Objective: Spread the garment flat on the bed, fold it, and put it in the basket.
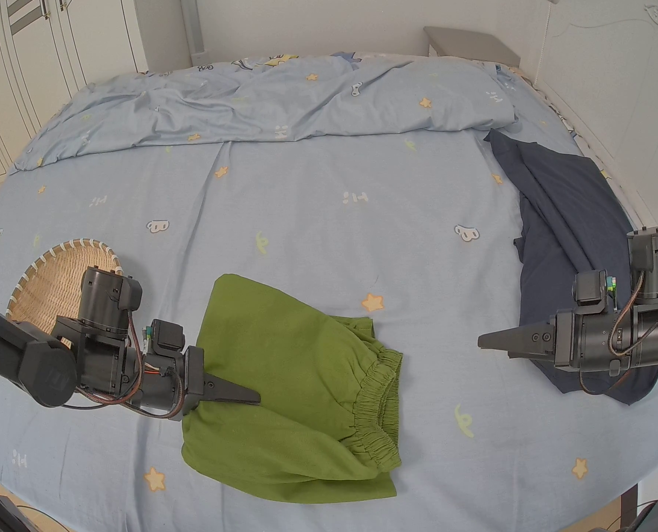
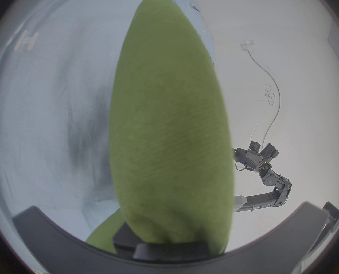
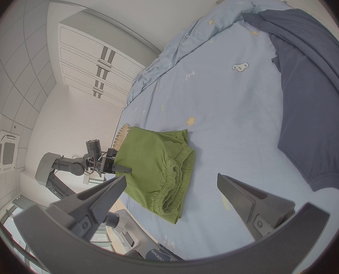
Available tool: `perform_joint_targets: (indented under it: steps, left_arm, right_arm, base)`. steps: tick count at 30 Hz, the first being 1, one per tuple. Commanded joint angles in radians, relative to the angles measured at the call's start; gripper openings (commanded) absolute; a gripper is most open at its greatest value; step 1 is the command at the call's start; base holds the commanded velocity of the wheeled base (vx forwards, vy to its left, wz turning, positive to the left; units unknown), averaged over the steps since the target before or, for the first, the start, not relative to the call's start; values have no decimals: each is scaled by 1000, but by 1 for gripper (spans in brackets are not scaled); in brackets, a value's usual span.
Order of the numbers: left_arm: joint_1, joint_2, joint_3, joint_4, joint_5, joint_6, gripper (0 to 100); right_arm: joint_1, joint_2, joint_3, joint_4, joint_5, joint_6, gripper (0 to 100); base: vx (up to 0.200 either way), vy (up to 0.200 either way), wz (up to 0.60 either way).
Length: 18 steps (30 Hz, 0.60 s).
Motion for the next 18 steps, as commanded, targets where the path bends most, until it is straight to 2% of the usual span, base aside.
perform_joint_targets:
  steps: [1,3,4,5,8,11,18]
  left_arm:
    - [10,-61,-84,138,0,50,0]
    - [36,-66,-136,235,0,80,0]
    - [36,-66,-136,235,0,80,0]
    - [51,-66,-198,359,0,117,0]
    - [62,-66,-241,463,3,185,0]
    - [57,-73,-245,505,7,234,0]
    - [48,-73,-238,509,11,241,0]
  right_arm:
    - [1,-4,0,0,1,1,100]
    - [1,-4,0,0,1,3,100]
    - [1,-4,0,0,1,3,100]
    - [1,-4,-2,0,1,6,100]
    - [1,-4,-2,0,1,11,100]
    - [1,-4,-2,0,1,11,100]
    - [1,-4,0,0,1,11,100]
  base:
    - [0,200,0]
    - [0,200,0]
    - [0,200,0]
    - [0,200,0]
    - [0,200,0]
    - [0,200,0]
    - [0,200,0]
